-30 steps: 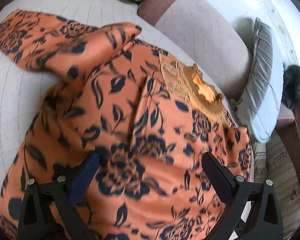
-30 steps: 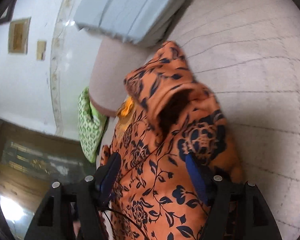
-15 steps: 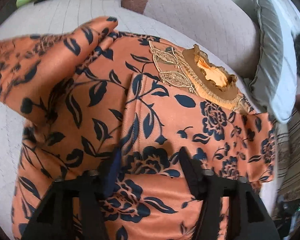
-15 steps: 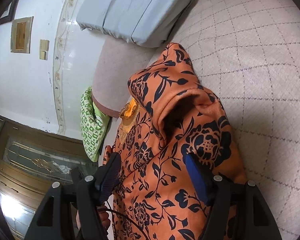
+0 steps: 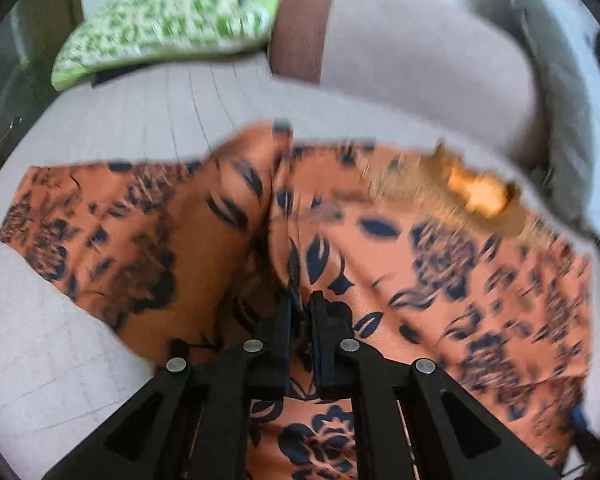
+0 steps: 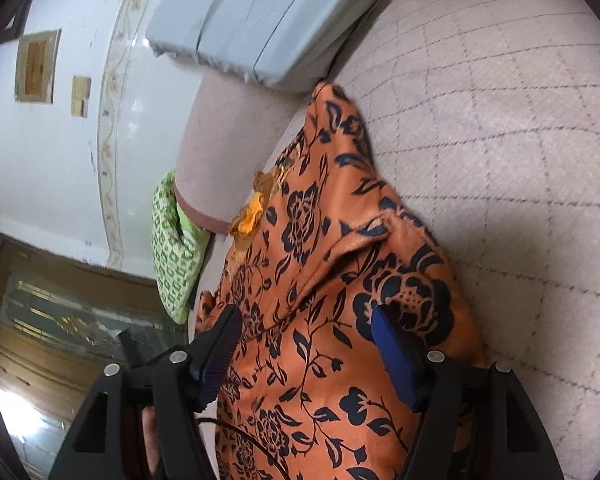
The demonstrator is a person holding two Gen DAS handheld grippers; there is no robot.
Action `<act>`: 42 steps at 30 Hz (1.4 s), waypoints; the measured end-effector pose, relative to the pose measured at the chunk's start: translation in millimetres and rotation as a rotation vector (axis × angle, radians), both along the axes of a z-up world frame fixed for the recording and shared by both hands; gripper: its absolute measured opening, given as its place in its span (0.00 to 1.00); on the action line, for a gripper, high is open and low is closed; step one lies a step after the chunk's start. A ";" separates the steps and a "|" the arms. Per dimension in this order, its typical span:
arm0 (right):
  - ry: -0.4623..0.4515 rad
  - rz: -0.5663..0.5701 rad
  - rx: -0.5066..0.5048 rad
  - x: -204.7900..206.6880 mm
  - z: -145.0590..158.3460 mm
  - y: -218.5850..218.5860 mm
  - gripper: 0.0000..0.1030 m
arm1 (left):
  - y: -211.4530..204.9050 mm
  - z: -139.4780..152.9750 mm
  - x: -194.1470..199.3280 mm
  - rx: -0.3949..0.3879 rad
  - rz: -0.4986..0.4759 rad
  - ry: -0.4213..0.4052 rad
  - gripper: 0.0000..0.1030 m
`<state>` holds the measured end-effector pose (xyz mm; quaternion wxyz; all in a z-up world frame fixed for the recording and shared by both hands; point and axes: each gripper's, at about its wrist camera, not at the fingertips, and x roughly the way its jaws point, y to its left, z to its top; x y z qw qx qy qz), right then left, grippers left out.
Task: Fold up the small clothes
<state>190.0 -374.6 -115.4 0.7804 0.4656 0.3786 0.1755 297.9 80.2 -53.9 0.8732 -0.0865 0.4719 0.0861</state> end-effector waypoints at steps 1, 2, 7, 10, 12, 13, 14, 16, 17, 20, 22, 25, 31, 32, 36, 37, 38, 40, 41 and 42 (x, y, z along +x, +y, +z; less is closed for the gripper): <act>-0.002 -0.005 0.001 -0.6 -0.4 -1.1 0.68 | -0.3 -4.7 -1.8 0.019 0.001 -0.001 0.14; -0.001 -0.014 0.011 -1.0 -1.6 -3.0 0.69 | 0.3 -7.8 -3.5 0.027 -0.010 -0.017 0.16; 0.050 -0.087 0.116 11.2 -13.9 -15.0 0.71 | 10.3 -5.0 -12.9 0.004 -0.045 -0.041 0.19; 0.059 -0.114 0.173 31.7 -12.4 -16.0 0.71 | 23.2 -7.3 -16.4 -0.011 -0.029 -0.045 0.31; 0.064 -0.134 0.212 41.6 -12.4 -16.5 0.71 | 25.1 -9.4 -19.3 -0.006 -0.036 -0.052 0.33; 0.064 -0.147 0.157 46.5 -7.4 -16.9 0.60 | 23.0 -5.6 -26.3 -0.002 -0.039 -0.057 0.33; 0.084 -0.199 0.053 46.6 -2.2 -21.4 0.24 | 23.5 -4.8 -29.0 0.002 -0.045 -0.062 0.33; 0.133 -0.325 0.021 38.1 -9.4 -40.4 0.16 | 19.7 -7.5 -25.8 -0.008 -0.056 -0.066 0.39; 0.159 -0.347 0.019 35.5 -14.5 -43.9 0.16 | 18.5 -8.0 -25.5 -0.024 -0.068 -0.066 0.45; 0.143 -0.315 -0.070 27.4 -16.7 -33.8 0.17 | 16.3 -7.1 -29.3 -0.009 -0.094 -0.070 0.46; 0.154 -0.291 -0.093 21.7 -8.5 -28.0 0.26 | 20.7 -4.1 -33.9 -0.028 -0.092 -0.075 0.46; 0.129 -0.227 -0.056 12.6 7.3 -20.4 0.70 | 30.7 7.2 -44.6 -0.057 -0.069 -0.103 0.46; -0.010 -0.124 -0.174 17.1 59.1 8.2 0.70 | 32.4 21.8 -57.2 -0.075 -0.075 -0.149 0.53; -0.027 -0.108 -0.145 23.8 62.6 8.7 0.70 | 29.8 22.0 -56.6 -0.073 -0.082 -0.152 0.53; -0.031 -0.046 -0.048 57.9 49.7 4.3 0.70 | 22.3 15.3 -45.6 -0.084 -0.095 -0.142 0.57; 0.015 -0.077 -0.089 61.8 38.5 1.7 0.70 | 21.4 9.3 -40.7 -0.087 -0.091 -0.118 0.57; 0.161 -0.146 -0.128 61.9 9.3 -11.0 0.68 | 21.3 2.9 -36.8 -0.082 -0.083 -0.087 0.57; 0.159 -0.185 -0.016 48.2 -4.5 -25.7 0.45 | 22.6 -6.5 -33.5 -0.081 -0.079 -0.054 0.57; 0.151 -0.179 -0.017 43.9 2.4 -27.3 0.48 | 22.2 -5.4 -35.6 -0.069 -0.084 -0.077 0.58; 0.143 -0.172 -0.050 42.3 13.5 -26.1 0.54 | 20.5 -4.5 -35.8 -0.056 -0.086 -0.078 0.58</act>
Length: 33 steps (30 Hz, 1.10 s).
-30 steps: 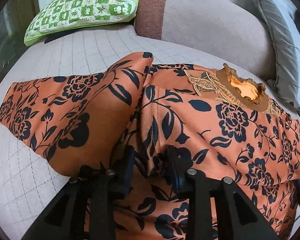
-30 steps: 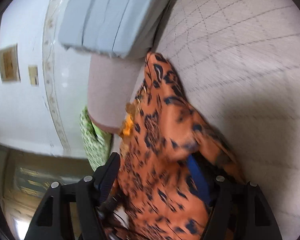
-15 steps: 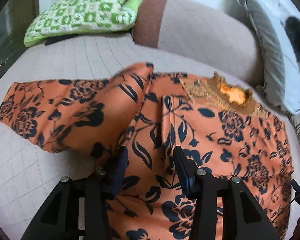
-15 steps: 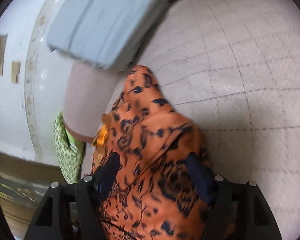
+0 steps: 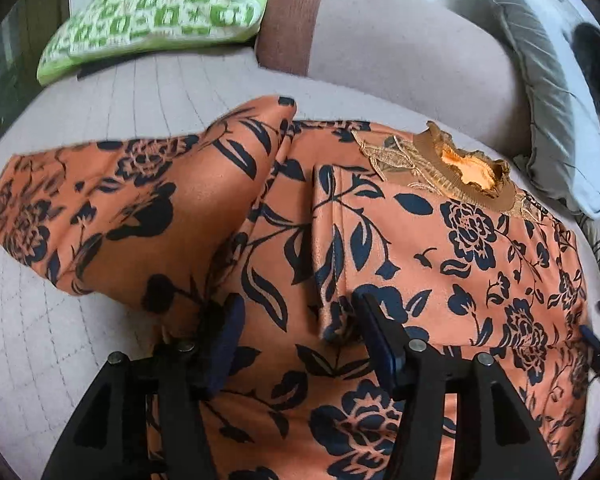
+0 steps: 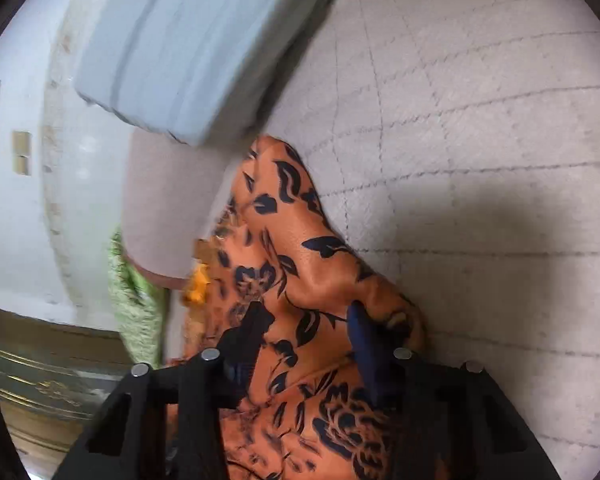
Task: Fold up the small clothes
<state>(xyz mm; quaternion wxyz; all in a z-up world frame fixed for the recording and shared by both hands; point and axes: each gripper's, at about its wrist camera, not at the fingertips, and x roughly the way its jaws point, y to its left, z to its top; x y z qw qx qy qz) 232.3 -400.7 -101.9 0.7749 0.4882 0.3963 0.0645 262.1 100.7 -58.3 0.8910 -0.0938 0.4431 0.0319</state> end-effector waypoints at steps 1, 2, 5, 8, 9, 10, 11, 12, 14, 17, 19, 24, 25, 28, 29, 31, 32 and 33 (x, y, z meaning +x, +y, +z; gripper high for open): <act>-0.025 0.016 -0.038 2.6 14.4 2.4 0.64 | -1.9 1.2 0.1 0.006 0.002 0.002 0.58; -0.045 0.022 -0.072 6.4 24.7 4.0 0.65 | -2.8 2.3 -0.4 0.004 0.005 -0.001 0.58; -0.072 0.022 -0.293 31.2 52.2 6.4 0.68 | -2.9 3.2 -4.0 -0.022 0.023 -0.020 0.66; -0.006 0.087 -0.418 68.4 49.0 8.8 0.68 | -7.2 -1.9 -8.2 0.008 0.018 -0.047 0.67; 0.021 0.126 -0.449 80.4 43.8 12.8 0.68 | -9.5 -2.2 -9.2 0.025 0.013 -0.051 0.67; 0.035 0.151 -0.448 86.7 39.4 13.8 0.68 | -9.4 -4.0 -11.1 0.029 0.013 -0.056 0.68; 0.043 0.191 -0.442 93.6 33.4 16.9 0.55 | -10.9 -5.1 -11.9 0.031 0.009 -0.065 0.71; 0.041 0.217 -0.489 97.1 33.1 21.8 0.35 | -11.9 -6.4 -12.6 0.040 0.001 -0.070 0.73; 0.022 0.189 -0.593 93.4 41.8 24.7 0.13 | -16.5 -7.9 -12.1 0.068 -0.013 -0.072 0.75; 0.093 0.117 -0.734 91.2 28.1 15.3 0.11 | -18.5 -8.6 -11.2 0.078 -0.019 -0.068 0.77; 0.048 0.103 -0.703 81.6 38.4 8.9 0.15 | -17.1 -8.3 -12.1 0.079 -0.024 -0.069 0.77; -0.065 0.025 -0.665 43.1 83.8 2.4 0.33 | -17.8 -8.9 -11.5 0.079 -0.025 -0.071 0.77; -0.086 0.067 -0.625 42.6 86.9 5.8 0.52 | -17.3 -9.0 -11.8 0.077 -0.025 -0.072 0.77; -0.086 0.251 -0.507 41.6 71.2 22.7 0.68 | -16.0 -9.3 -11.2 0.064 -0.027 -0.076 0.77; -0.020 0.247 -0.531 43.6 57.6 20.5 0.68 | -15.0 -8.8 -12.0 0.058 -0.028 -0.078 0.77; 0.131 0.112 -0.538 35.9 32.0 -5.8 0.55 | -9.8 -5.3 -15.4 0.022 -0.026 -0.089 0.77; 0.110 0.061 -0.538 25.2 40.7 -10.1 0.52 | -6.1 -2.1 -17.9 0.004 -0.021 -0.096 0.77; 0.110 0.037 -0.586 17.9 49.6 -7.4 0.55 | 0.9 4.7 -22.9 -0.020 -0.008 -0.114 0.77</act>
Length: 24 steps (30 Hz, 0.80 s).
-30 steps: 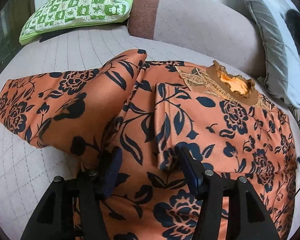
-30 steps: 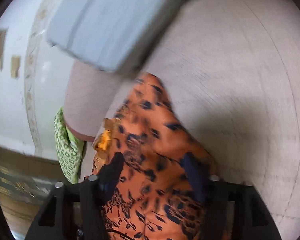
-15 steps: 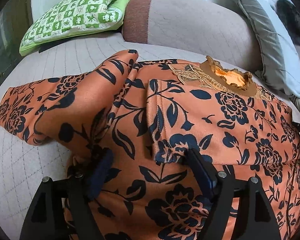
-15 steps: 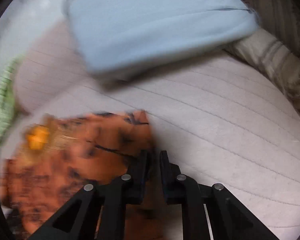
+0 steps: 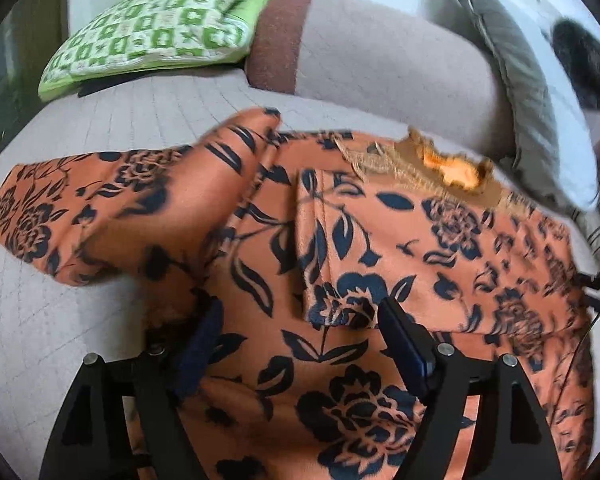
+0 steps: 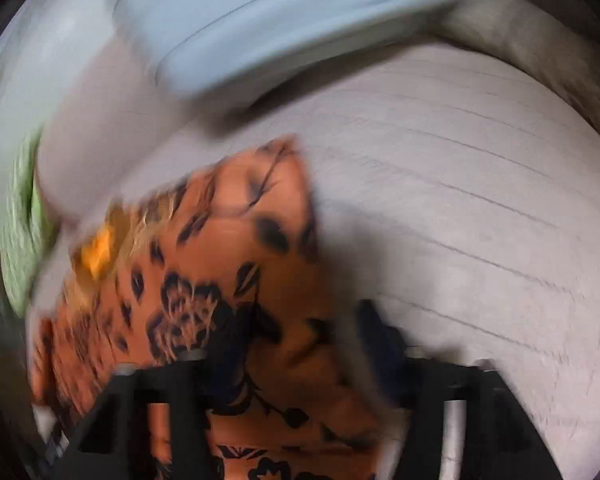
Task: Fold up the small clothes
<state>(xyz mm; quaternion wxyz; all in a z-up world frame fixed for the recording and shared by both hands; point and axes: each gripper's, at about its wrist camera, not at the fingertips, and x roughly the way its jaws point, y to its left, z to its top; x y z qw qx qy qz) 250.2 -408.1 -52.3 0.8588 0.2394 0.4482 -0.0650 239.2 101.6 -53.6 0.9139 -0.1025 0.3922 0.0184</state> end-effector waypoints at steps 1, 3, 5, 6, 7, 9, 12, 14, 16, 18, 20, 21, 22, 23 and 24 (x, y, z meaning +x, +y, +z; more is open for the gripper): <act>-0.035 0.012 -0.065 -10.9 13.0 8.9 0.60 | 5.5 5.3 -3.3 -0.016 0.009 -0.015 0.77; -0.134 0.115 -0.113 -32.7 35.3 33.0 0.62 | 26.7 21.5 -15.5 -0.073 0.036 -0.062 0.77; -0.174 0.163 -0.111 -57.0 45.7 51.8 0.63 | 61.5 37.2 -32.2 -0.119 0.107 -0.108 0.78; -0.194 0.169 -0.097 -69.6 48.8 64.6 0.63 | 81.8 41.7 -39.2 -0.144 0.147 -0.119 0.78; -0.213 0.184 -0.077 -79.1 46.0 76.6 0.66 | 103.1 44.1 -45.2 -0.174 0.183 -0.128 0.79; -0.254 0.218 -0.072 -103.6 38.8 97.5 0.66 | 162.5 42.4 -54.0 -0.248 0.268 -0.125 0.80; -0.271 0.245 -0.081 -129.4 20.9 123.7 0.69 | 247.4 29.9 -51.8 -0.326 0.399 -0.069 0.80; -0.263 0.261 -0.096 -138.3 11.4 128.0 0.69 | 302.8 12.8 -50.9 -0.421 0.509 -0.028 0.80; -0.266 0.286 -0.093 -133.1 8.9 144.0 0.69 | 340.1 -6.5 -48.2 -0.522 0.596 0.013 0.79; -0.302 0.300 -0.123 -134.5 12.5 148.9 0.69 | 361.2 -17.9 -41.7 -0.575 0.620 0.011 0.78; -0.318 0.314 -0.144 -135.2 13.6 151.1 0.69 | 363.4 -9.6 -29.1 -0.530 0.597 0.003 0.78; -0.313 0.324 -0.142 -134.2 10.8 152.0 0.69 | 362.5 -7.0 -23.1 -0.522 0.575 -0.002 0.78; -0.304 0.329 -0.134 -132.1 7.0 152.1 0.69 | 361.5 -9.7 -11.9 -0.520 0.545 0.028 0.78; -0.294 0.333 -0.115 -131.2 5.0 150.9 0.69 | 360.7 -12.6 -6.6 -0.508 0.549 0.046 0.77; -0.292 0.333 -0.104 -129.7 2.9 151.6 0.69 | 360.3 -13.1 -4.4 -0.497 0.564 0.039 0.75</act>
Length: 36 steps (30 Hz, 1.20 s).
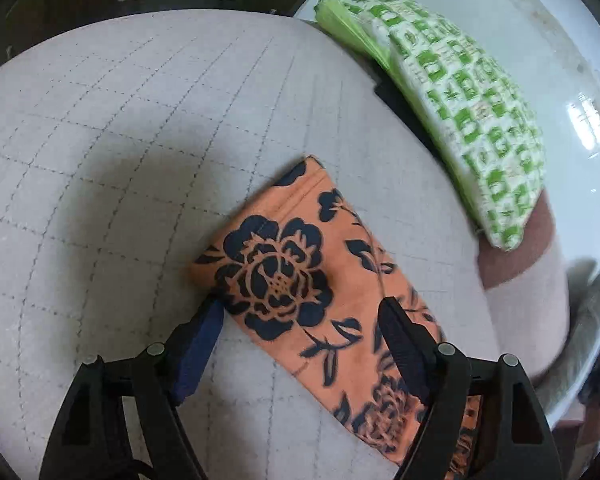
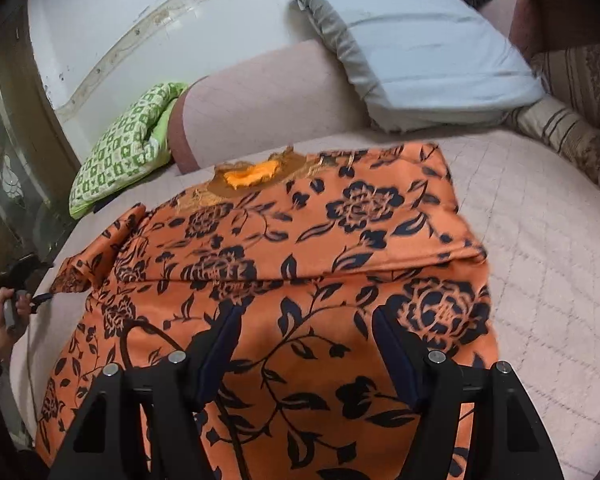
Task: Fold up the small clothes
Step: 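Grasp the other sleeve with the left gripper and fold it across the body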
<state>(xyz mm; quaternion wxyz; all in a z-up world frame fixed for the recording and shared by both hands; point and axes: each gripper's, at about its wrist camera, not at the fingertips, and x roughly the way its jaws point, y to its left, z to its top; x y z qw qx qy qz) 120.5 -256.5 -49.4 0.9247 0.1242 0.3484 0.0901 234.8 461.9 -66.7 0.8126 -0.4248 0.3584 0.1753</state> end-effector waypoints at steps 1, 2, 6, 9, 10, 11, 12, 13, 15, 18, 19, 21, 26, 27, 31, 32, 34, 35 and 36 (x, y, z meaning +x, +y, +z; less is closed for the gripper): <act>-0.002 -0.002 0.010 0.1 0.6 -1.5 0.69 | -2.4 1.1 2.1 0.016 0.026 0.006 0.74; -0.006 -0.005 0.010 2.0 0.4 -1.0 0.69 | -3.2 2.2 5.0 0.031 0.038 0.020 0.54; -0.011 -0.009 0.028 -0.4 2.7 -5.1 0.69 | 0.7 -0.8 15.2 0.031 0.020 0.079 0.06; -0.019 -0.013 0.046 -2.3 5.9 -9.0 0.69 | -16.8 23.2 19.4 0.144 0.038 0.114 0.05; -0.023 -0.016 0.056 -2.9 7.5 -11.2 0.69 | -32.0 39.5 18.4 0.231 0.021 0.101 0.05; -0.026 -0.019 0.067 -3.3 8.6 -13.1 0.69 | -56.4 65.0 19.6 0.333 -0.011 0.074 0.05; -0.027 -0.022 0.075 -3.8 9.6 -14.8 0.69 | -86.6 93.1 18.9 0.421 -0.050 0.021 0.05; -0.030 -0.026 0.090 -4.3 11.2 -17.4 0.69 | -106.6 109.8 16.7 0.462 -0.080 -0.019 0.05; -0.038 -0.031 0.121 -5.6 14.3 -22.3 0.69 | -182.7 164.1 12.6 0.551 -0.207 -0.167 0.05; -0.055 -0.055 0.171 -8.5 20.0 -34.0 0.69 | -283.1 211.4 3.7 0.609 -0.364 -0.320 0.05; -0.057 -0.063 0.186 -9.4 21.5 -38.4 0.69 | -315.5 220.5 0.9 0.625 -0.413 -0.360 0.05; -0.061 -0.086 0.221 -10.8 23.7 -48.9 0.69 | -387.8 229.0 -1.1 0.627 -0.530 -0.426 0.05; -0.077 -0.146 0.299 -12.4 27.6 -73.7 0.69 | -549.1 166.4 43.8 0.515 -0.894 -0.317 0.26; -0.075 -0.165 0.320 -12.7 27.1 -80.4 0.69 | -567.8 146.4 54.1 0.495 -0.952 -0.253 0.45; -0.050 -0.201 0.391 -12.3 21.0 -97.5 0.69 | -574.3 82.2 73.5 0.349 -0.978 -0.030 0.52; -0.046 -0.205 0.405 -12.0 19.2 -99.6 0.69 | -556.1 78.6 71.2 0.288 -0.941 -0.026 0.53; -0.038 -0.207 0.429 -9.9 15.9 -100.9 0.69 | -515.9 80.9 63.9 0.231 -0.869 -0.056 0.65; -0.035 -0.205 0.430 -9.1 15.3 -100.1 0.69 | -498.4 81.1 38.7 0.246 -0.845 -0.083 0.72; -0.032 -0.200 0.425 -8.5 14.6 -98.1 0.69 | -476.5 83.9 29.6 0.295 -0.800 -0.114 0.75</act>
